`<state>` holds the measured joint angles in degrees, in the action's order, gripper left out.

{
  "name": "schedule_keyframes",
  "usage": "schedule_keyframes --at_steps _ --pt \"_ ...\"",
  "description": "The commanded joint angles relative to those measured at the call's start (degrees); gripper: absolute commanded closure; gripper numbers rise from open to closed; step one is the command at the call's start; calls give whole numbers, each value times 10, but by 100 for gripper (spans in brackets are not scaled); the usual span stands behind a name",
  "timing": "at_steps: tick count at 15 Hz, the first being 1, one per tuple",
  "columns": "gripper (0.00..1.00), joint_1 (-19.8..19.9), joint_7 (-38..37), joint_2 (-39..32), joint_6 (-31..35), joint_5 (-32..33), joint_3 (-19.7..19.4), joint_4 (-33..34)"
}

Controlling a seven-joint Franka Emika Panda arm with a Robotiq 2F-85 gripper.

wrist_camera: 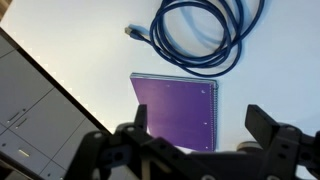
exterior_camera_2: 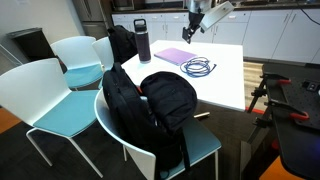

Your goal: Remove the cable from the bag and put it on the table

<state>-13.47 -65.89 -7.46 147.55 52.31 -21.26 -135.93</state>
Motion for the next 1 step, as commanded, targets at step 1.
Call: schedule_keyframes --at_steps 1 --pt "0 75 -35 74 41 29 64 -60"
